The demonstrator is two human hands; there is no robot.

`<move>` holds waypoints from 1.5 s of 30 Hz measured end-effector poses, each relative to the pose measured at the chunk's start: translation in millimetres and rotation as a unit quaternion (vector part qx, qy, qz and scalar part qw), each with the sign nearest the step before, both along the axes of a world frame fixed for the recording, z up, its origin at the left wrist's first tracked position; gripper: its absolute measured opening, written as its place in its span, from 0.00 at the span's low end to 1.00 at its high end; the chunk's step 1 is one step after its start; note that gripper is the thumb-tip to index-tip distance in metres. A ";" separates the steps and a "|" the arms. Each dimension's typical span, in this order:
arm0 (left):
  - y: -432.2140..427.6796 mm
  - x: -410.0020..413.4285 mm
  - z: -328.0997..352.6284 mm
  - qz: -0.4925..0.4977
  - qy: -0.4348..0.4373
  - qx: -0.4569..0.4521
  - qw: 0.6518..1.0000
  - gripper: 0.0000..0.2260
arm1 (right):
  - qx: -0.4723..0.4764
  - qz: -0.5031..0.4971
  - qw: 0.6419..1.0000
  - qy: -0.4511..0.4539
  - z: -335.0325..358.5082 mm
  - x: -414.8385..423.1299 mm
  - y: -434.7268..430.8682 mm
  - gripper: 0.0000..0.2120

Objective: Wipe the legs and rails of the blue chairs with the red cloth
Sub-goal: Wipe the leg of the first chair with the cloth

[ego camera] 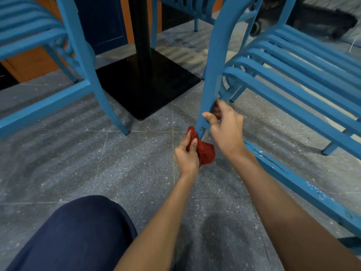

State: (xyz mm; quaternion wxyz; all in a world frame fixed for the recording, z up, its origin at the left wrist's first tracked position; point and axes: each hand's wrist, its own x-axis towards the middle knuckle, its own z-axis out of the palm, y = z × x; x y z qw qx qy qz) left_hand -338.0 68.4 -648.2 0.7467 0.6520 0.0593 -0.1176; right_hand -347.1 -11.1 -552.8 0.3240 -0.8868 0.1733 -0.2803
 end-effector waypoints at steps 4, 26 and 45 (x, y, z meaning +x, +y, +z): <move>1.9 6.0 -8.5 0.006 0.084 0.059 0.995 0.14 | 0.009 0.001 1.000 -0.001 -1.1 0.3 -0.4 0.11; -0.9 3.3 10.1 -0.008 0.016 0.068 0.998 0.15 | 0.015 0.007 1.000 0.003 1.4 -1.4 -1.4 0.12; -5.6 -1.1 15.6 0.016 -0.038 0.066 0.997 0.15 | 0.019 0.010 1.000 0.003 3.6 -1.9 0.2 0.11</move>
